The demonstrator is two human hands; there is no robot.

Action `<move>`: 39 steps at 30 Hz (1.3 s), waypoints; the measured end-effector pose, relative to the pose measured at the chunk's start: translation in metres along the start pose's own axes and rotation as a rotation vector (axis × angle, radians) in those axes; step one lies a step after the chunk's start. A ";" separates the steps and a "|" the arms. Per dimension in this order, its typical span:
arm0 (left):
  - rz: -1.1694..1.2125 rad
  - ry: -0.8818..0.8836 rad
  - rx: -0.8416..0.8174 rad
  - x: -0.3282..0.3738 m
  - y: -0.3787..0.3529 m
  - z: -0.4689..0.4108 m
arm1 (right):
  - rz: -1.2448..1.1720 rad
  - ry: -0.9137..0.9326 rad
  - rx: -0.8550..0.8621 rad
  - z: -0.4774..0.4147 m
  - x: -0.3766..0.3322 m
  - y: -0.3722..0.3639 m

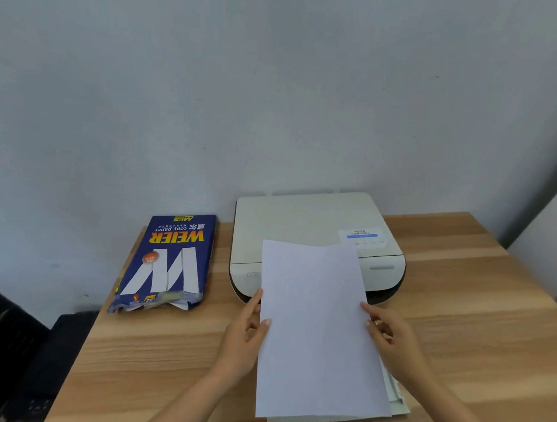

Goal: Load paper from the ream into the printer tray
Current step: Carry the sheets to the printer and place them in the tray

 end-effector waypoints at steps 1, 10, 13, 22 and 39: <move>-0.003 0.003 -0.005 -0.003 -0.003 -0.001 | 0.003 -0.007 -0.001 0.000 0.004 0.001; -0.039 0.101 -0.012 -0.022 -0.031 0.037 | -0.034 -0.143 -0.075 0.013 0.051 0.019; -0.061 0.153 0.003 -0.026 -0.041 0.056 | -0.057 -0.193 -0.141 0.015 0.064 0.027; -0.097 0.296 0.055 -0.044 -0.072 0.096 | -0.084 -0.246 -0.313 0.015 0.102 0.042; -0.092 0.508 -0.046 -0.079 -0.070 0.112 | 0.093 -0.335 -0.359 0.033 0.131 0.035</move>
Point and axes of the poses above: each hand's wrist, its own z-axis away from the middle knuckle, its own y-axis out of the back of the hand, x = y × z, the point moved 6 cm from there along -z, towards the middle knuckle, and after that the axes turned 15 degrees about x, right-handed, at the moved point
